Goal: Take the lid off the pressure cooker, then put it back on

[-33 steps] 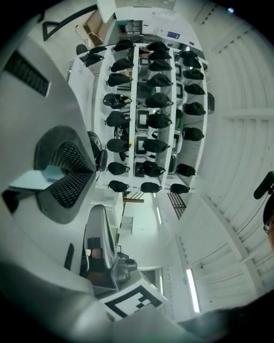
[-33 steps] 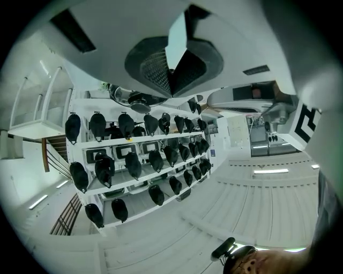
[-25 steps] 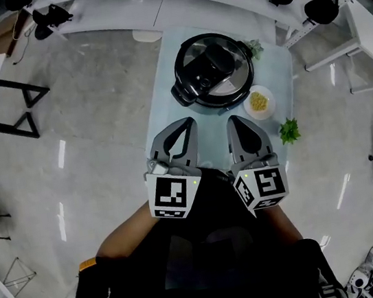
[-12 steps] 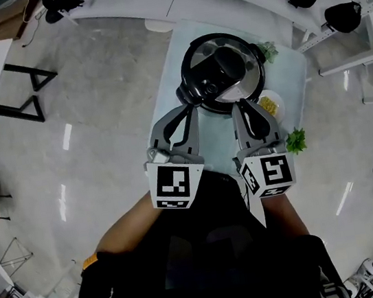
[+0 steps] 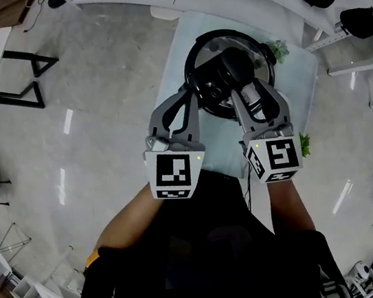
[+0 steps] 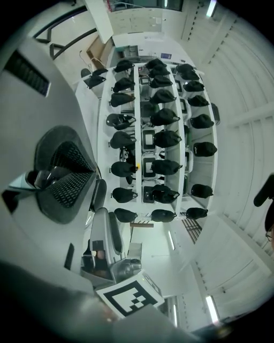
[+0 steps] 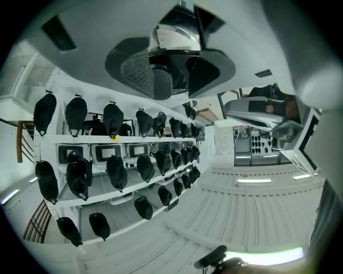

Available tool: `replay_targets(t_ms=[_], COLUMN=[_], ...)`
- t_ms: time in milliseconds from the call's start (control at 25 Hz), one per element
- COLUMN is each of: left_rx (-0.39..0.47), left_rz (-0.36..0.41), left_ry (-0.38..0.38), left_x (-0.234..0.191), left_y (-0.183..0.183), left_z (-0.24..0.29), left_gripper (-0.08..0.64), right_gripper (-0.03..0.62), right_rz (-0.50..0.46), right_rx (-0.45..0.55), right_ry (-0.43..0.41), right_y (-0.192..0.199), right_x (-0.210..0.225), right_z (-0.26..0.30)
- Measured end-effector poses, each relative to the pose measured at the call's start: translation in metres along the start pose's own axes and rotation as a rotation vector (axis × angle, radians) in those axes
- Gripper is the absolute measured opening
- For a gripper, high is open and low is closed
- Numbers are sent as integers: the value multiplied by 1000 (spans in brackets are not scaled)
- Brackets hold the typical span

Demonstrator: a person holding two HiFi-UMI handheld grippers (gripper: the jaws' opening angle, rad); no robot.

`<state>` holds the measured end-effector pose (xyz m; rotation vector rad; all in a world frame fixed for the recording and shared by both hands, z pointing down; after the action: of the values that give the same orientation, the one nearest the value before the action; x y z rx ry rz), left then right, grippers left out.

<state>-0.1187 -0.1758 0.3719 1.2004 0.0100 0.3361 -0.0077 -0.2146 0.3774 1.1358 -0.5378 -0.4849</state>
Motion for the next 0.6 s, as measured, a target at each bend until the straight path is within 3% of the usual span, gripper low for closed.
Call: replay_targets(t_ms=[600], left_rx=[-85], left_rz=[-32], left_ry=[-36], left_x=[-26], left_y=[26], left_z=[45], left_gripper=[8], right_gripper=[296], right_rz=[-35], right_rx=[-73], right_ry=[-40], right_y=[12], right_x=[22], right_z=[54])
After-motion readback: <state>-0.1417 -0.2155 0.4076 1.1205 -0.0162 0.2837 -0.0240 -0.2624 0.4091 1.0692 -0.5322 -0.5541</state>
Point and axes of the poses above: the fingertips, and each gripper's own axes: z forward along the fingers, x to its right, y out of its underside, the point moved 1 cm from there along -z, backward along the fingers, and after that the axes turned 8 degrees about z, right-handed, at the moved point
